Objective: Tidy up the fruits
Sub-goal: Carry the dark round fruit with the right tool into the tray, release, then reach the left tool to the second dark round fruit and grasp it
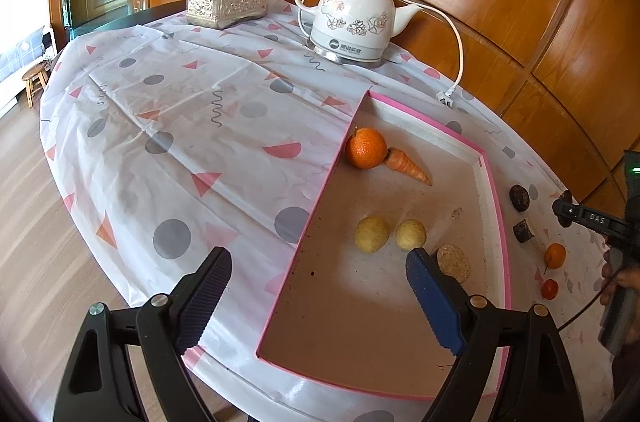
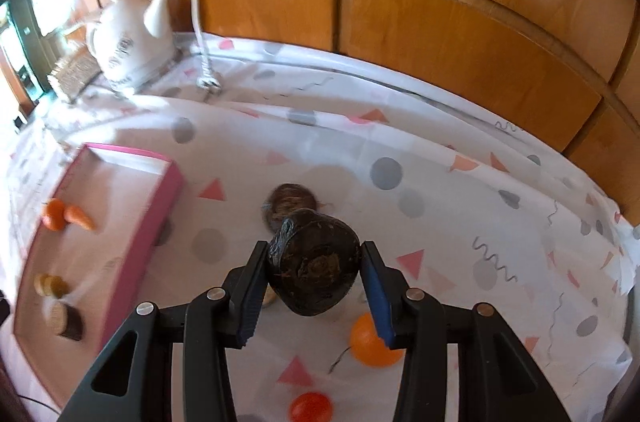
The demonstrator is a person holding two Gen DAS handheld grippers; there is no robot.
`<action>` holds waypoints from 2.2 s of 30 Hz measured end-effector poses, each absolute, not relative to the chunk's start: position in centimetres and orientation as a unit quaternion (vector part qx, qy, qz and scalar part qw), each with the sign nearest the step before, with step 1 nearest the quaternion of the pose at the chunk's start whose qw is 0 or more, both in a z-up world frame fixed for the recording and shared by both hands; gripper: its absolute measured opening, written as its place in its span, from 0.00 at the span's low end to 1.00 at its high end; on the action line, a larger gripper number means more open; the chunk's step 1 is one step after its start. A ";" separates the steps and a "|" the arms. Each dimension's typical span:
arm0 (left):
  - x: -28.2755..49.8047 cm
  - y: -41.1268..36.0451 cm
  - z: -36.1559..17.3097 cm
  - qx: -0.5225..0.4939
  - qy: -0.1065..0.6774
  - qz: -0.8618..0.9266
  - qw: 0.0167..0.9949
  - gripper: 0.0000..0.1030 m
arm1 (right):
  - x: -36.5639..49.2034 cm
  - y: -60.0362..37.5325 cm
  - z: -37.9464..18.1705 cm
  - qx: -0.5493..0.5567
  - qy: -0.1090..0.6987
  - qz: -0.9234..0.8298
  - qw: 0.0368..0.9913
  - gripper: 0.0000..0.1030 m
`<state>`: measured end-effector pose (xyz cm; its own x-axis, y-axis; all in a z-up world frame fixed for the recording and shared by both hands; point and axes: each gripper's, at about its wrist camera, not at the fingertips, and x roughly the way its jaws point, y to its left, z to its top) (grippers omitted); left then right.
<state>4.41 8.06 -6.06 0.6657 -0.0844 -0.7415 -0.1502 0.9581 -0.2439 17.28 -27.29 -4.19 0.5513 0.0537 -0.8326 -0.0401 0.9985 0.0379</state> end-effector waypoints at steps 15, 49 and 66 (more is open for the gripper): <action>3.5 8.8 -5.1 -0.159 0.396 0.019 0.904 0.87 | 13.4 -17.7 -2.7 0.014 0.462 0.157 0.873 0.44; 3.7 10.7 -5.3 -0.176 0.391 0.042 0.902 0.87 | 13.9 -11.3 -4.2 0.031 0.475 0.183 0.861 0.55; 3.4 9.1 -4.8 -0.155 0.390 0.019 0.908 0.87 | 8.5 -19.1 -0.2 -0.052 0.440 0.120 0.888 0.55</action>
